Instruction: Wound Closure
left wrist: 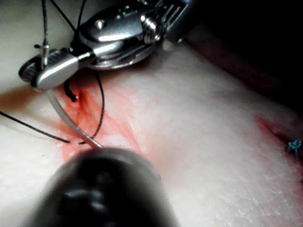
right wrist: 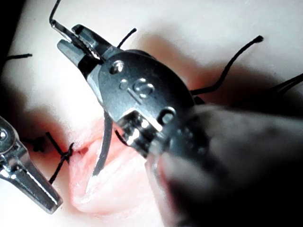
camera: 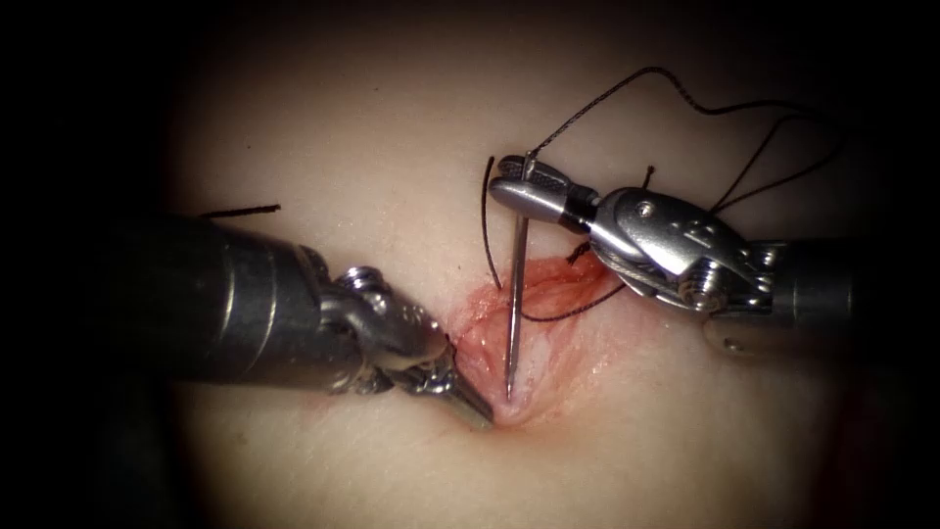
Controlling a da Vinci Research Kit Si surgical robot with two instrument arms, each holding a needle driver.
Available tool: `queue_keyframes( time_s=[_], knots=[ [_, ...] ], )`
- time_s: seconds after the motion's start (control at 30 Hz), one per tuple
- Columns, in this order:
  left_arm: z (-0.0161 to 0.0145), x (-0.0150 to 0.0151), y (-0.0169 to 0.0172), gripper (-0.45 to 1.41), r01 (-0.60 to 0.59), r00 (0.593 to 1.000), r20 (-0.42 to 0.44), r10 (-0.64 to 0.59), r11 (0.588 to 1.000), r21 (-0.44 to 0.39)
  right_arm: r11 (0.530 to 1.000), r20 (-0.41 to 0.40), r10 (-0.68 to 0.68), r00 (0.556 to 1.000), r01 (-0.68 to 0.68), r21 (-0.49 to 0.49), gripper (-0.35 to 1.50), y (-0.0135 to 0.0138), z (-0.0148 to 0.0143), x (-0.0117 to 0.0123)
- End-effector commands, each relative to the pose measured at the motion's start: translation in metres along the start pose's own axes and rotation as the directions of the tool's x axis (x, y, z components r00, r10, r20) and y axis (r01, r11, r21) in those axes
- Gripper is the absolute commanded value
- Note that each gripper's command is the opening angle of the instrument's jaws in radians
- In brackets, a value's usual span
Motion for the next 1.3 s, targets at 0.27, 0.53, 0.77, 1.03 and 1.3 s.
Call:
queue_keyframes(
  time_s=[0.27, 0.53, 0.77, 1.03, 1.3],
  knots=[
    [0.0024, -0.0007, -0.0005, -0.45, -0.006, 0.999, 0.039, 0.007, 1.0, -0.008, 1.0, -0.023, -0.015, 1.0, 0.015, -0.001, -0.35, 0.0004, 0.0009, 0.0014],
    [0.0028, -0.0001, -0.0012, -0.45, -0.007, 0.999, 0.04, 0.007, 1.0, -0.003, 0.999, -0.066, -0.053, 0.996, 0.052, -0.01, -0.35, 0.0011, 0.0007, 0.0037],
    [0.0023, 0.001, -0.0023, -0.45, 0.004, 1.0, -0.023, -0.003, 0.999, 0.037, 0.995, -0.11, -0.101, 0.989, 0.099, -0.02, -0.35, 0.0016, 0.0008, 0.0057],
    [0.0011, 0.0024, -0.0029, -0.45, 0.016, 0.994, -0.108, -0.008, 0.997, 0.079, 0.988, -0.115, -0.153, 0.982, 0.152, -0.013, -0.35, 0.0017, 0.0009, 0.0058],
    [0.0015, 0.0027, -0.003, -0.45, 0.026, 0.992, -0.127, -0.014, 0.995, 0.093, 0.954, -0.133, -0.297, 0.946, 0.298, -0.013, -0.35, 0.001, 0.0011, 0.0056]
  ],
)
